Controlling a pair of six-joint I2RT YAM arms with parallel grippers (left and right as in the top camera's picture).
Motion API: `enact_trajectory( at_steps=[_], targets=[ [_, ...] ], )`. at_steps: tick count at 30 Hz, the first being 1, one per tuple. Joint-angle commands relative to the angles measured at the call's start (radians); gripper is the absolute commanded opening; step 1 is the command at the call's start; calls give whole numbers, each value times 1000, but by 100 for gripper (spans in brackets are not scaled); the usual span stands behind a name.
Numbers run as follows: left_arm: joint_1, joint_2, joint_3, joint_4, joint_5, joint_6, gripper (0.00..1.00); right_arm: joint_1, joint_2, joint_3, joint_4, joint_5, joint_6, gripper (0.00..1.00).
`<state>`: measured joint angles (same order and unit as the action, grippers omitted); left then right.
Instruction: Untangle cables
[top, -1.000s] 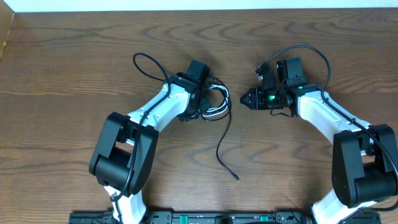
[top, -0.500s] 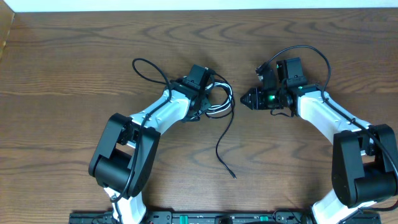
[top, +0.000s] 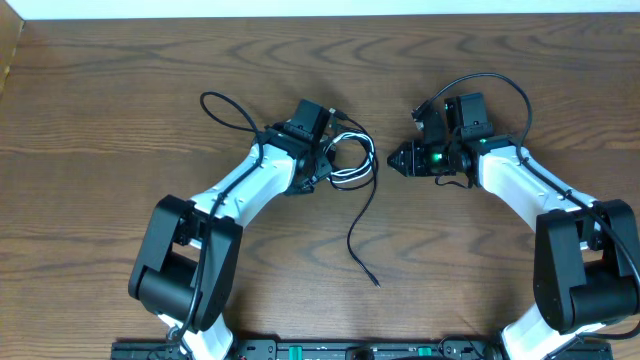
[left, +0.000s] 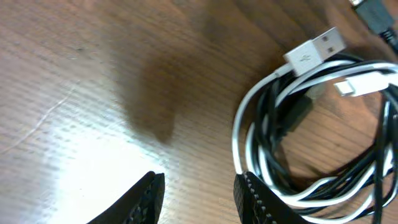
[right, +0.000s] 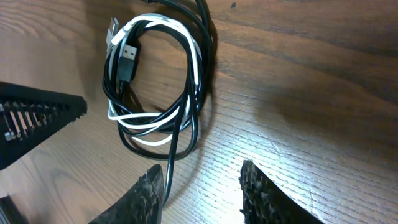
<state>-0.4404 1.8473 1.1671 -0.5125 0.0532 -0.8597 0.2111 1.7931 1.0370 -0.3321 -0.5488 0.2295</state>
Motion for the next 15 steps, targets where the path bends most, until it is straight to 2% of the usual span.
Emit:
enact_trajectory(
  at_steps=[1, 15],
  targets=[
    [-4, 15, 13, 39, -13, 4, 41, 0, -15, 12, -2, 1, -10, 37],
    [-41, 82, 13, 137, -13, -6, 41, 11, -15, 12, -1, 28, -11, 38]
  ],
)
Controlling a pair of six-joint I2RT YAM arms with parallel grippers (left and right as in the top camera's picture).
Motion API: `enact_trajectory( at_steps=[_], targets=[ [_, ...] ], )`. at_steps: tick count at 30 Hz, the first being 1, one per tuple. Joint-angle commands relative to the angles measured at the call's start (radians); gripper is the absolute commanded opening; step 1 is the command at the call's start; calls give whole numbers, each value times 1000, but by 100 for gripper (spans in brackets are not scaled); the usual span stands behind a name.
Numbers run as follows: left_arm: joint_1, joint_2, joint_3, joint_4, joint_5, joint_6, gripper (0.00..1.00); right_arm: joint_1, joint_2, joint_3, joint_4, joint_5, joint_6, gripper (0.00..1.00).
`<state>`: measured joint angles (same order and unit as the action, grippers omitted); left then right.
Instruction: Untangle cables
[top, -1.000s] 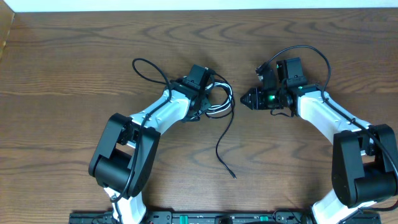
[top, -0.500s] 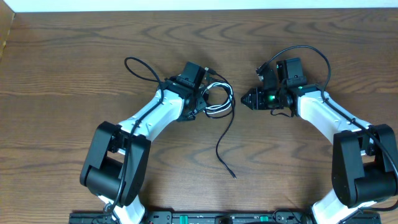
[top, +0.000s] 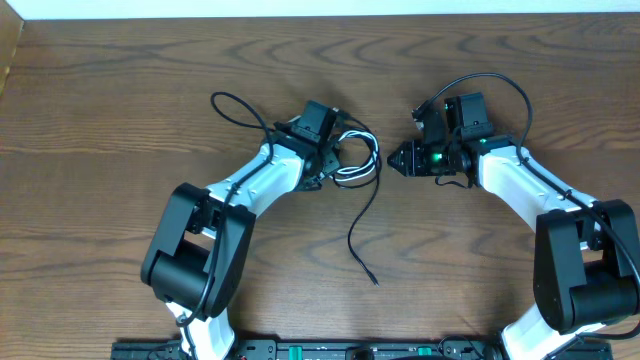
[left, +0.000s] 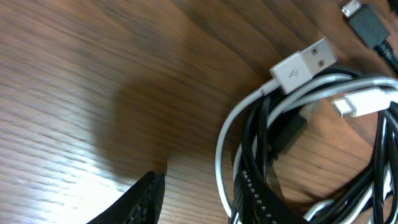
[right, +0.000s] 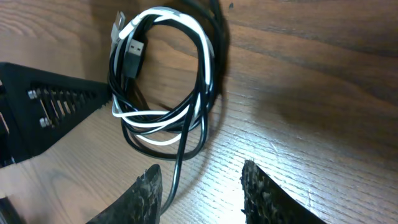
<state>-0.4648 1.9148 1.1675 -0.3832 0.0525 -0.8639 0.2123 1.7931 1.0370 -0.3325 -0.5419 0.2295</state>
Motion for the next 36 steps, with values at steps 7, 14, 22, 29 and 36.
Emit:
enact_trajectory(
  at_steps=[7, 14, 22, 29, 36],
  targets=[
    [-18, -28, 15, 15, -12, 36, 41, 31, -15, 12, 3, 47, -10, 39],
    [-19, -26, 15, 46, -12, 37, 41, 37, -15, 12, 3, 71, -10, 40],
    [-19, -26, 15, 86, -12, 37, 41, 38, -15, 12, 3, 80, -10, 41],
    [-19, -26, 15, 140, -13, 36, 41, 38, -15, 12, 3, 81, -10, 41],
    [-21, -10, 14, 141, -13, 36, 40, 39, -15, 12, 3, 80, -10, 42]
  ],
)
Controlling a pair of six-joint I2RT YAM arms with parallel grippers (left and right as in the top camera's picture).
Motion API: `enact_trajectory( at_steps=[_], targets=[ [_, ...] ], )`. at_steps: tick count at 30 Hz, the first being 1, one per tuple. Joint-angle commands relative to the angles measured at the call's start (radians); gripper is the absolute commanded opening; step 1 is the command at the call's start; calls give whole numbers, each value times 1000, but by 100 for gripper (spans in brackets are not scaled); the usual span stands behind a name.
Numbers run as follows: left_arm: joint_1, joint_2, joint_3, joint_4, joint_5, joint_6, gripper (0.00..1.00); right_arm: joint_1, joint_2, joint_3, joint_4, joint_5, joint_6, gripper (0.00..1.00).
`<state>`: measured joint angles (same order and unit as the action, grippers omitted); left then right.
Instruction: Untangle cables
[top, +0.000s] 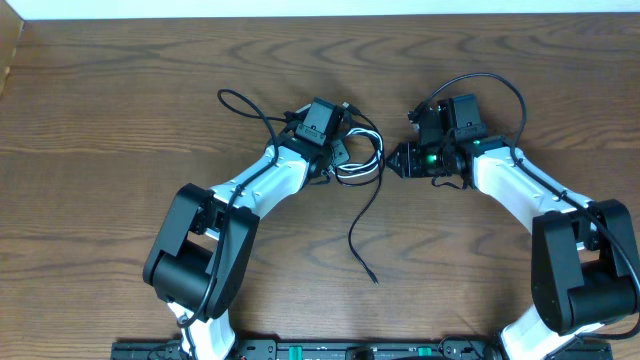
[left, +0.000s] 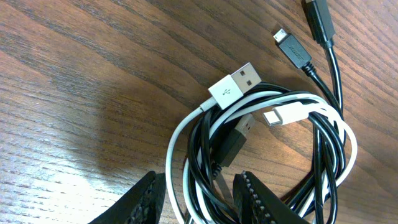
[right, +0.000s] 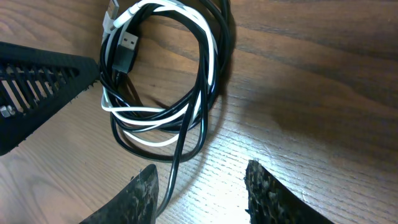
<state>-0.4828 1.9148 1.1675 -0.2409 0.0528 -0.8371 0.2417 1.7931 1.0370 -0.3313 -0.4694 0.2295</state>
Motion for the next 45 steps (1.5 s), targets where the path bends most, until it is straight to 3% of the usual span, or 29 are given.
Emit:
enact_trajectory(
  at_steps=[1, 20, 30, 38, 45],
  targets=[
    [-6, 0, 14, -2, -13, 10, 40, 9, -15, 12, 2, 8, -10, 42],
    [-40, 68, 13, -73, -48, 10, 27, 9, -15, 12, 0, 7, -10, 42],
    [-27, 75, 13, -144, -161, 9, 8, 9, -15, 12, -1, 8, -10, 43],
    [29, -24, 15, -149, -104, 17, 7, 9, -15, 12, -5, 55, -10, 39],
    [167, -214, 15, -148, 177, 84, 7, 9, -15, 12, -9, 104, -10, 39]
  ],
)
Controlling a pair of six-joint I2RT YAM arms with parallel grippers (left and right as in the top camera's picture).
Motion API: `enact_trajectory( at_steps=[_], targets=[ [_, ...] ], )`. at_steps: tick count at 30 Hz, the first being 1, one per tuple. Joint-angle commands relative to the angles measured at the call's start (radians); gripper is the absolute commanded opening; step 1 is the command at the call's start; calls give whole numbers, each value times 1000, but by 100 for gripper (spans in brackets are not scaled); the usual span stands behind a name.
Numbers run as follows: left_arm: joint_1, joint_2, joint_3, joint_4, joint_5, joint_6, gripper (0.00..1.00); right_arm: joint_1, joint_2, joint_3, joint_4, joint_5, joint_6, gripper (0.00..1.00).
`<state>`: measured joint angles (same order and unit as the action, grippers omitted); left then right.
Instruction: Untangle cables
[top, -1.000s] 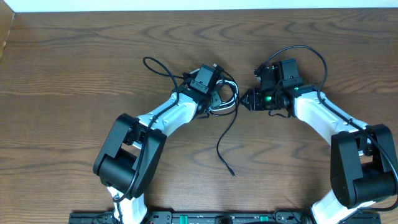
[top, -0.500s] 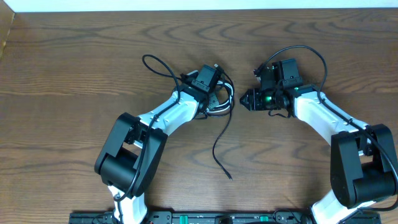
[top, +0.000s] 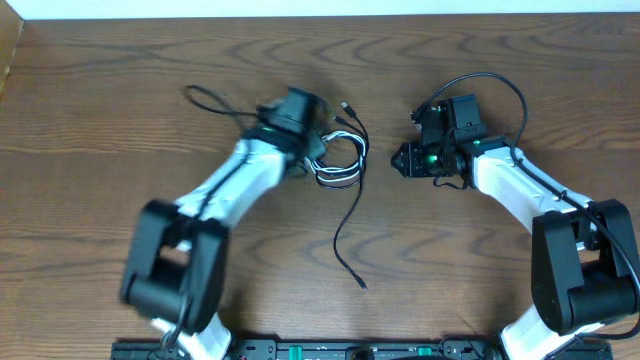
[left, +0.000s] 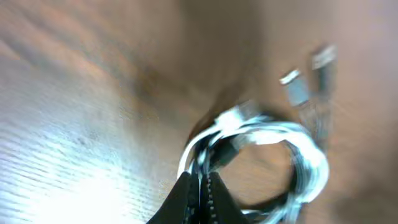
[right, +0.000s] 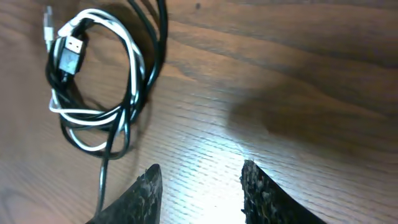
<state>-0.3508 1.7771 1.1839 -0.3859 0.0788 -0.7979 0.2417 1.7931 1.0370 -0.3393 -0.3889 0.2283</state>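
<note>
A tangled coil of black and white cables (top: 340, 160) lies at the middle of the wooden table (top: 100, 200), and one black tail (top: 345, 235) runs toward the front. My left gripper (top: 313, 158) is shut on the coil's left side. In the blurred left wrist view the fingers (left: 200, 190) are pressed together on strands of the coil (left: 273, 140). To the coil's right, my right gripper (top: 398, 160) stands open and apart from it. The right wrist view shows that gripper (right: 199, 186) over bare wood, with the coil (right: 99, 87) at upper left.
Loose plug ends (top: 345, 106) stick out behind the coil. The arms' own black leads arc over the table at the back left (top: 205, 97) and back right (top: 500, 85). The table's left edge (top: 8, 70) is far off.
My left gripper, open beside the coil before, is now shut on it. Arm and coil have moved to the left, and the black tail has moved with them. The right arm has barely moved.
My left gripper stood open at the coil's left edge, then further in at each moment until its fingers straddled the strands. It is now shut on them, and the coil lies further left. My right gripper stayed open to the coil's right.
</note>
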Motion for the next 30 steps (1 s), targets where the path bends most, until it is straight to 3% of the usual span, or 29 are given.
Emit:
enact_trajectory(
  at_steps=[1, 6, 10, 17, 30],
  targets=[
    [60, -95, -2, -5, 214, 46, 8, 9, -15, 12, -2, 23, -8, 40],
    [99, -97, -2, -34, 272, 76, 9, 9, -15, 12, -2, 13, -5, 43],
    [83, -70, -2, -55, 254, 148, 36, 9, -15, 12, -2, 13, -5, 44],
    [46, 2, -2, -103, 77, 151, 37, 9, -15, 12, -2, 12, -5, 45],
    [24, 159, -2, 10, 95, 151, 37, 39, -15, 12, 7, 13, -5, 48]
  ],
)
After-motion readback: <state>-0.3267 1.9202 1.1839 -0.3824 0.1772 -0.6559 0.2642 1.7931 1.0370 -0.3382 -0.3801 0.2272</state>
